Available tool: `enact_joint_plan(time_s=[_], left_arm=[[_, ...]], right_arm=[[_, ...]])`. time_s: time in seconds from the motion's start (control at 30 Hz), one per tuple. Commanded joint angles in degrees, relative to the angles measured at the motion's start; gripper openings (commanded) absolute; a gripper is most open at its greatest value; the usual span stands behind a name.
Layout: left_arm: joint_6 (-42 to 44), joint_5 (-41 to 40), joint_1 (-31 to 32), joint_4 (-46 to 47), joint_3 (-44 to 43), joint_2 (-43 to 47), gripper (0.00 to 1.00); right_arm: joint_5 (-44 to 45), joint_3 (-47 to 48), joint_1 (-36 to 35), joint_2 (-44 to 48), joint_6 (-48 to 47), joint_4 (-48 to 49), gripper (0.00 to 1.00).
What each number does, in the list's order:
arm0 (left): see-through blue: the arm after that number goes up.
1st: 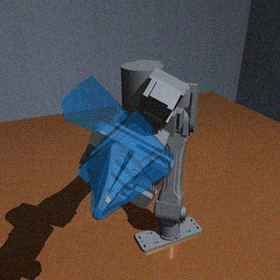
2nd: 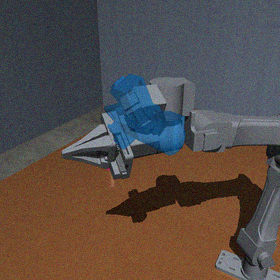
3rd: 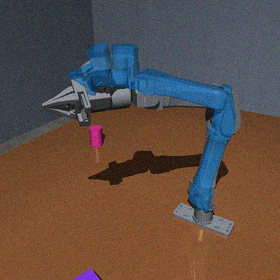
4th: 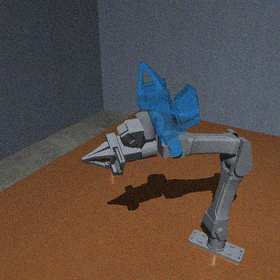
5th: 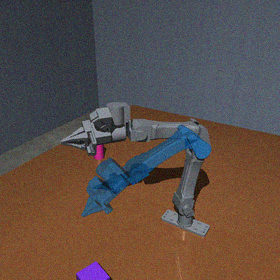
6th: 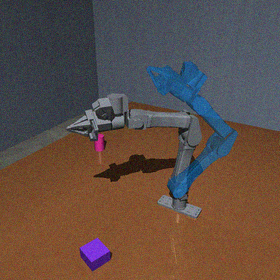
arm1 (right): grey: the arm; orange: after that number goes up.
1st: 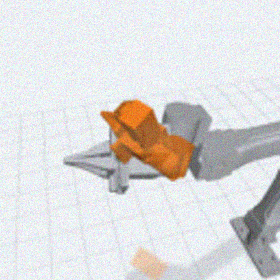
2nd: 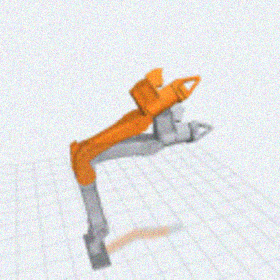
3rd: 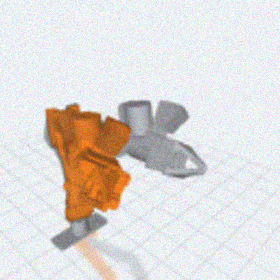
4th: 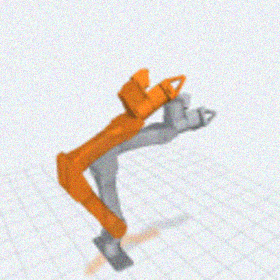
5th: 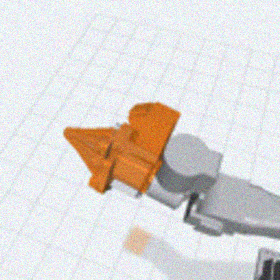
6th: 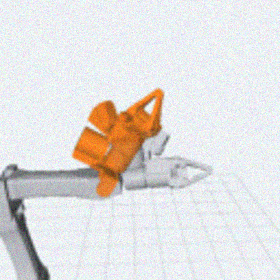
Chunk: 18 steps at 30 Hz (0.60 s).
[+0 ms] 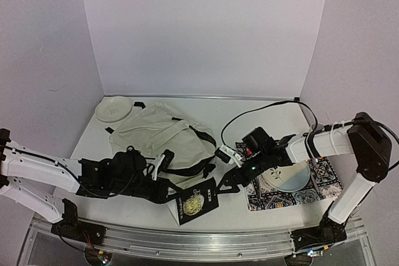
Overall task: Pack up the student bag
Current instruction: Grab the book at the center of the board.
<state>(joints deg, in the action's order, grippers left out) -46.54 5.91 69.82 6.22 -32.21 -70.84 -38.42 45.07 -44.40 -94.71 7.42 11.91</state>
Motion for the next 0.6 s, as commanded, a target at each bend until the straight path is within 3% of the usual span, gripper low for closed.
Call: enact_joint_plan(time_s=[0.0,0.57], left_arm=[[2.0,-2.5,0.2,0.1,-1.2,2.4,0.0],[3.0,-0.4,0.2,2.6,-2.4,7.1,0.0]], right_arm=[[-8.4,-2.8,-0.1,3.5,1.8,4.7,0.87],[-15.0,-1.8,-0.1,-1.4,2.3,13.6,0.92]])
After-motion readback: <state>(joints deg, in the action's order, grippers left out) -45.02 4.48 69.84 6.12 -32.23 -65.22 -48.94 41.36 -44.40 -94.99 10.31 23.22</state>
